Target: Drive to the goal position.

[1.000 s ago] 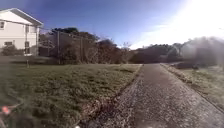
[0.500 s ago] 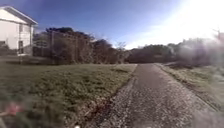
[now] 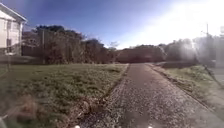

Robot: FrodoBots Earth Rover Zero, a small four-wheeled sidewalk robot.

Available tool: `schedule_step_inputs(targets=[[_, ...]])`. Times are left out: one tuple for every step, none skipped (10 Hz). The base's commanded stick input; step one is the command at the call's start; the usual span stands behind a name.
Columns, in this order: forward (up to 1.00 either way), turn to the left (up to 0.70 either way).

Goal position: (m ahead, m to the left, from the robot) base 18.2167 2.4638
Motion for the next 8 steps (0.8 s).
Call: schedule_step_inputs(targets=[[0.00,0.00],[0.00,0.00],[0.00,0.00],[0.00,0.00],[0.00,0.00],[0.00,-0.70],[0.00,-0.70],[0.00,-0.70]])
